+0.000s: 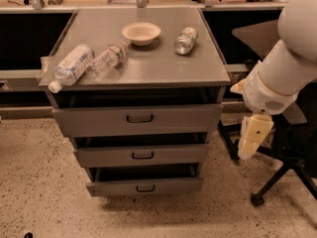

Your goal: Open middle drawer

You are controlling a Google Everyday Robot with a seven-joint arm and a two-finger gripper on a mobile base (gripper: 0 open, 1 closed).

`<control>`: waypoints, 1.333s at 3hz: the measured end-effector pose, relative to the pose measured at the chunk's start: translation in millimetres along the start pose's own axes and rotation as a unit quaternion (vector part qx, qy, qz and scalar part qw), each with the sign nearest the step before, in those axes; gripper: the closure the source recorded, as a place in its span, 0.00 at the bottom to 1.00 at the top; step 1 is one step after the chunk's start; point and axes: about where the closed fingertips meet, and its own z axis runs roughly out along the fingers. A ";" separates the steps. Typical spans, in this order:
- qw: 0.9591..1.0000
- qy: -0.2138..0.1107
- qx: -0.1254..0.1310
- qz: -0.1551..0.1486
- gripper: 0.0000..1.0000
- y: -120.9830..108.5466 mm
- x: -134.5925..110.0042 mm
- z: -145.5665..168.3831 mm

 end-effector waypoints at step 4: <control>0.990 -0.077 -0.015 -0.115 0.00 67.6 -15.6 156.9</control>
Offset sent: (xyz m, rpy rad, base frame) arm -0.0087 0.0038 -0.0825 0.0075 0.0292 0.0597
